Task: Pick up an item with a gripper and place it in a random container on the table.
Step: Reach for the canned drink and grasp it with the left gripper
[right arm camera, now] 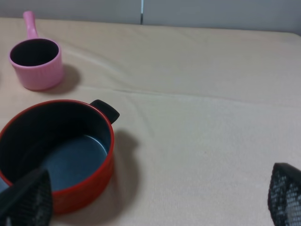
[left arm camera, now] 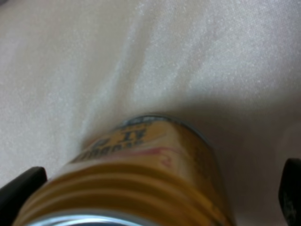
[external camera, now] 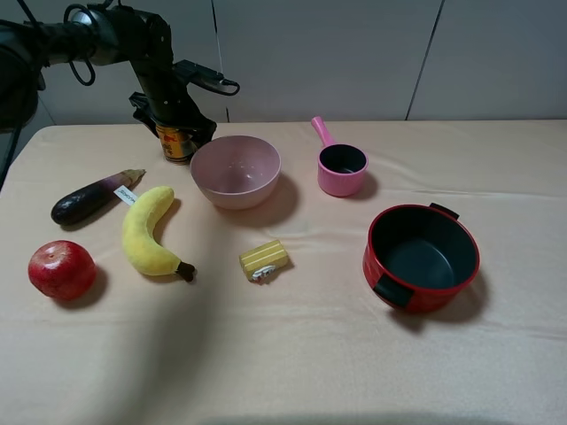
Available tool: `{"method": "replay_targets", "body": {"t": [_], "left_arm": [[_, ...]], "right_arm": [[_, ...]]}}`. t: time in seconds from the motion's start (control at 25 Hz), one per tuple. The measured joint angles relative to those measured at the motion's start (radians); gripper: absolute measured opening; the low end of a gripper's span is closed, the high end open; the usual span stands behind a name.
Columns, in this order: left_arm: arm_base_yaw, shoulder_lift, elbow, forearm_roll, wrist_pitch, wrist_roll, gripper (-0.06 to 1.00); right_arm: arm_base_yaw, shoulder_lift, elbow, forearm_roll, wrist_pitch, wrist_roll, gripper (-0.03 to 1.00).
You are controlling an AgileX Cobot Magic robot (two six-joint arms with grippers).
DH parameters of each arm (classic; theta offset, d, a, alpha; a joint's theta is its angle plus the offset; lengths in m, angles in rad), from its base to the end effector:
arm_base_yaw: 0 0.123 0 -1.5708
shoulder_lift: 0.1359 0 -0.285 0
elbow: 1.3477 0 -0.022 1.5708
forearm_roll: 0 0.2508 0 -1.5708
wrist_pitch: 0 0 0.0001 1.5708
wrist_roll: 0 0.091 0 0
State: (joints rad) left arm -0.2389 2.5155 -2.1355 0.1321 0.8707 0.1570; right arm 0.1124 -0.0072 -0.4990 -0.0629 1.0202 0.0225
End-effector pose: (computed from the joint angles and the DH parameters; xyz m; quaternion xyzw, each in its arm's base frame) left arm 0.5210 -0.1175 0.1228 0.2230 0.9519 0.0497 0.2040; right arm -0.0037 -0.0053 0.2804 -0.0371 0.8396 0.0051 0.5419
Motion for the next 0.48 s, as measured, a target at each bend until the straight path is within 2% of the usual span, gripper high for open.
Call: {"method": "replay_targets", "body": {"t": [0.28,0.36,0.48], "left_arm": [[0.0,0.0,0.0,0.0,0.0,0.0,0.96],[0.0,0.0,0.0,0.0,0.0,0.0,0.93],[0.0,0.0,0.0,0.002,-0.002,0.0,0.81]], "right_arm": [[0.0,0.0,0.0,0.0,0.0,0.0,0.69],[0.0,0.0,0.0,0.0,0.0,0.0,0.69],[0.0,0.0,0.0,0.0,0.0,0.0,0.69]]}}
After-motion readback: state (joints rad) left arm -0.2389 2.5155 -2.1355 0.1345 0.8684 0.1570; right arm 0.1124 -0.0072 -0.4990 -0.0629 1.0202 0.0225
